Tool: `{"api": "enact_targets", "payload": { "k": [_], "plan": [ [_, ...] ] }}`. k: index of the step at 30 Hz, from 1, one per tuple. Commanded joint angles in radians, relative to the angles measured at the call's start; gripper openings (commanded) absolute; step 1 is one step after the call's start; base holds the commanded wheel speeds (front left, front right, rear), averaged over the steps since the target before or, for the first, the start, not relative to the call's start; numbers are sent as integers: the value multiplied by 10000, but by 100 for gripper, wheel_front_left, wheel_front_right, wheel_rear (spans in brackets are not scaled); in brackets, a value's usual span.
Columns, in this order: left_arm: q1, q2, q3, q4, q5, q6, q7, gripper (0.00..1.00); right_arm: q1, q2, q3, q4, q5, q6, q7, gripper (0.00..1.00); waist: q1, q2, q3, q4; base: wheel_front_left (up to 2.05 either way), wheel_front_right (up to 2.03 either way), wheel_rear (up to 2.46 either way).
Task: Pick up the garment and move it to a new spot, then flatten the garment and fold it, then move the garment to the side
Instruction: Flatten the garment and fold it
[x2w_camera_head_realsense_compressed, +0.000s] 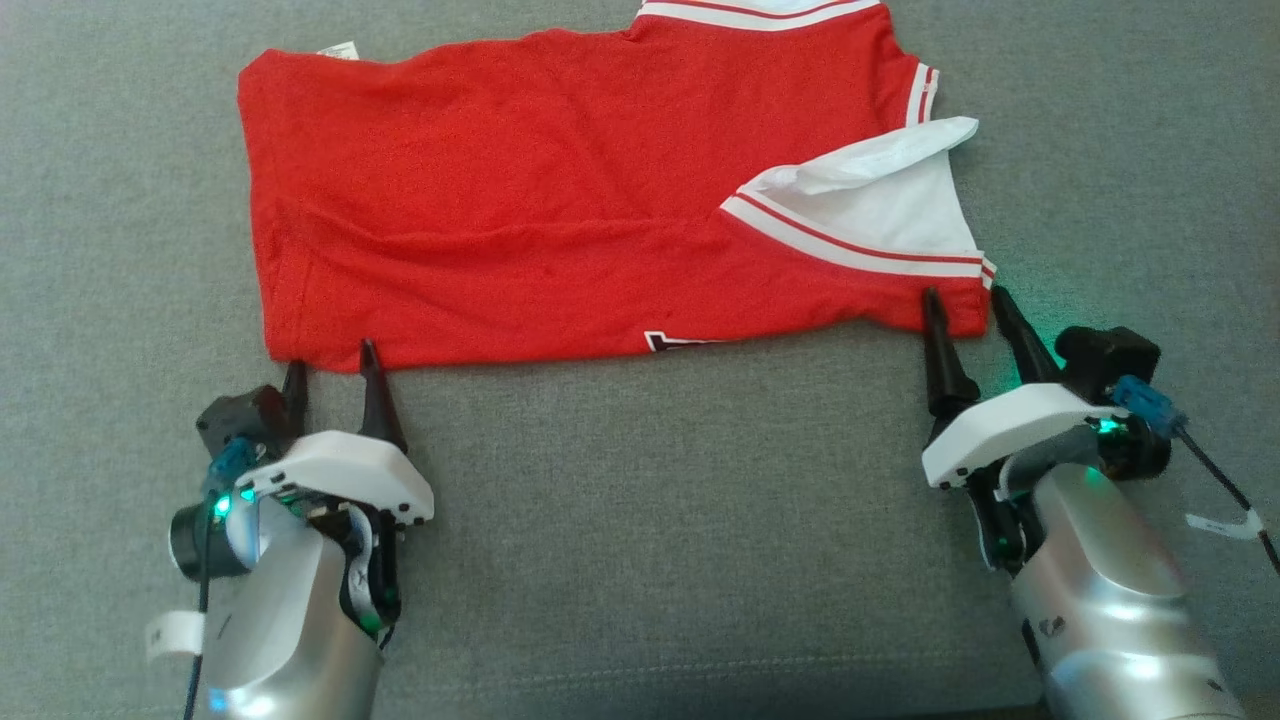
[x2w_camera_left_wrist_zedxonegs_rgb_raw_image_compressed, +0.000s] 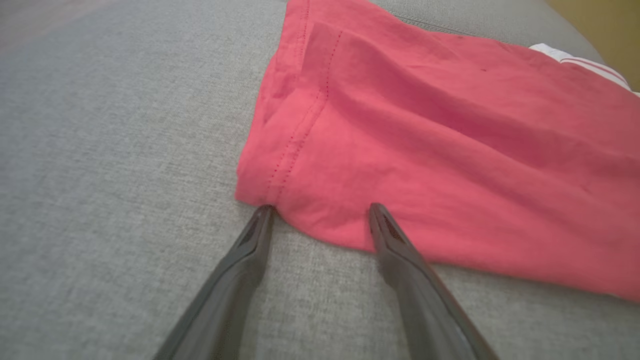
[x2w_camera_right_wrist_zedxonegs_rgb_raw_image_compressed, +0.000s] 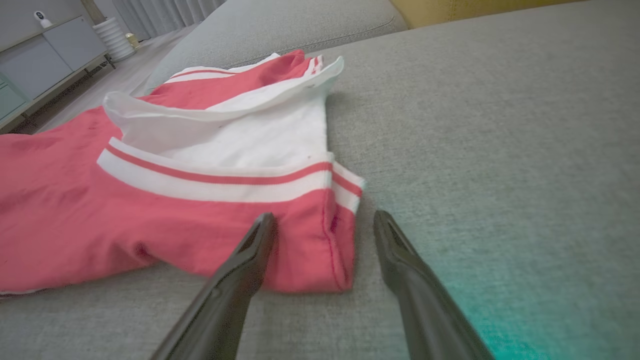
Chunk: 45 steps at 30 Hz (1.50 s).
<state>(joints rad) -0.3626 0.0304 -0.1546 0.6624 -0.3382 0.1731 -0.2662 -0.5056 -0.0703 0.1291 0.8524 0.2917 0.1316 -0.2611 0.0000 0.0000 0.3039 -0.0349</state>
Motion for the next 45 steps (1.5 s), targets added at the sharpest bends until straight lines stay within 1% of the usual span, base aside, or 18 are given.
{"api": "enact_targets", "payload": {
  "k": [1,5,9,11,12,13,14,15,19,22,26,32,35,41,42,43,44,45],
  "plan": [
    [-73,198,308,105,-49,71,45,100,-142,193,354,-77,-99,-9,-7,100,0,0,1,-20,0,0,0],
    [-256,198,432,666,-147,6,45,100,-212,197,661,-131,22,-9,-7,100,0,0,-2,-92,0,0,0],
    [-559,198,425,1657,-383,-16,45,100,-285,198,909,-155,98,-9,-7,100,0,0,-26,-153,0,0,0],
    [-773,198,377,2226,-559,-104,45,100,-308,199,1024,-152,166,-9,-7,99,0,0,-43,-178,0,0,0],
    [-884,198,337,2493,-595,-146,45,89,-319,199,1072,-138,210,-9,-7,81,0,0,-49,-187,0,0,0],
    [-996,198,291,2801,-649,-203,60,52,-333,199,1117,-117,246,-9,-7,46,0,0,-52,-193,0,0,0],
    [-1110,198,241,3087,-692,-254,78,30,-351,199,1160,-87,268,-9,-7,21,0,0,-59,-196,0,0,0],
    [-1219,198,186,3344,-721,-305,93,0,-372,199,1193,-50,286,-9,-7,0,0,0,-67,-195,0,0,0],
    [-1513,198,11,4062,-848,-526,116,0,-438,199,1128,11,344,-9,-7,0,0,0,-205,-165,0,0,0],
    [-1424,198,2,4259,-870,-612,62,0,-298,200,738,-90,325,-9,-7,0,0,0,-615,-147,0,0,0],
    [-864,198,90,3887,-814,-581,50,0,140,194,560,-80,354,-9,-7,0,0,0,-1317,-150,0,0,0],
    [336,298,286,3299,-583,-623,47,0,1021,139,682,-161,616,-9,-7,0,0,0,-2357,-241,0,0,0],
    [857,306,323,2972,-423,-616,47,0,1463,138,783,-171,898,-9,-7,0,0,0,-2643,-244,0,0,0],
    [1406,280,393,2558,-295,-561,46,0,2034,65,830,-288,1265,-9,27,0,0,0,-2816,-185,0,0,0],
    [1437,278,377,2419,-212,-534,46,0,2073,46,798,-325,1294,-9,26,72,0,0,-2799,-177,0,0,0],
    [1430,277,347,2207,-97,-515,46,7,2084,25,759,-373,1309,-9,25,100,0,0,-2741,-161,0,0,0],
    [1400,276,321,1957,21,-491,46,39,2055,3,699,-444,1319,-9,23,100,0,0,-2680,-138,0,0,0],
    [1363,274,306,1701,121,-467,46,99,1993,-29,659,-529,1286,-9,20,100,0,0,-2616,-114,0,0,0]
  ]
}}
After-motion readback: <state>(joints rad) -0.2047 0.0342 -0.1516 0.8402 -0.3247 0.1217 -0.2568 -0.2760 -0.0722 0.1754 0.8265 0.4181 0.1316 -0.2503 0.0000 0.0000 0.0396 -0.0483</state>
